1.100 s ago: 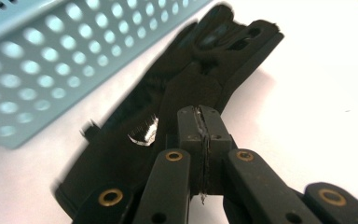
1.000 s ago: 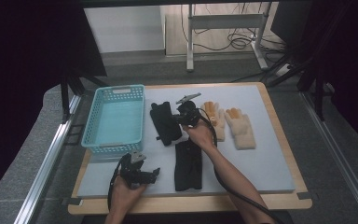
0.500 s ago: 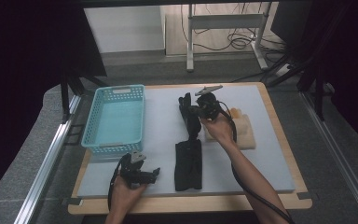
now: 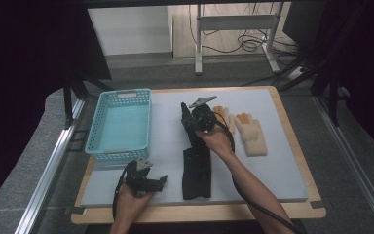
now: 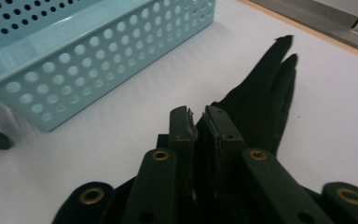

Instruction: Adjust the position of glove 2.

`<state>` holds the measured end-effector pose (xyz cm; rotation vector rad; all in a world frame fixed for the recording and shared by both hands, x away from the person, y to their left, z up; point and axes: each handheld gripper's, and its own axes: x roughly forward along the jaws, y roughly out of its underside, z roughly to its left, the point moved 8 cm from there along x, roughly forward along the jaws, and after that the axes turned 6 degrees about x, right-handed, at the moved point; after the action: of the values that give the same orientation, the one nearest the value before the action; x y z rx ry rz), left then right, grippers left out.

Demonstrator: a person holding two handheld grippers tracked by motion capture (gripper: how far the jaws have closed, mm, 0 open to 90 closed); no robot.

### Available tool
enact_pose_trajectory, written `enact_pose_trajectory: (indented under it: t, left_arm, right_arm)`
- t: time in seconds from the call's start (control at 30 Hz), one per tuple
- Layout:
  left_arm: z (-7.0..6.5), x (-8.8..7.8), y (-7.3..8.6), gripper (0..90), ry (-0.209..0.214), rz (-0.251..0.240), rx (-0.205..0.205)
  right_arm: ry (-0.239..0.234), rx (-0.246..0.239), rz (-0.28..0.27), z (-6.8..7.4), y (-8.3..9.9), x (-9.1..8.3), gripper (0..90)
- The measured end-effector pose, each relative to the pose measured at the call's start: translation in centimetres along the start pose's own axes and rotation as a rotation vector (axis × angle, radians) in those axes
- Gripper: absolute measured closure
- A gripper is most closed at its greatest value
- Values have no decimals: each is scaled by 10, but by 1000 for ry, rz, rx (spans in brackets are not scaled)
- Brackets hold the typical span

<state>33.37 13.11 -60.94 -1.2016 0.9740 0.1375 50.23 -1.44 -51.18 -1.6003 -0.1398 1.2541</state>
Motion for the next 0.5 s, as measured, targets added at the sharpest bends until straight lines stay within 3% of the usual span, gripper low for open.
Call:
enact_pose_trajectory:
  t: [0.07,0.17,0.43,0.5]
  left_arm:
    - [0,0,0,43,0,0,0]
    - [0,0,0,43,0,0,0]
    - [0,0,0,43,0,1,-1]
    - [0,0,0,43,0,0,-3]
  right_arm:
    - [16,16,5,-9,2,0,760]
    - [-3,54,3,-13,4,-1,727]
    - [29,4,35,-15,5,10,656]
    - [24,15,46,-17,8,18,623]
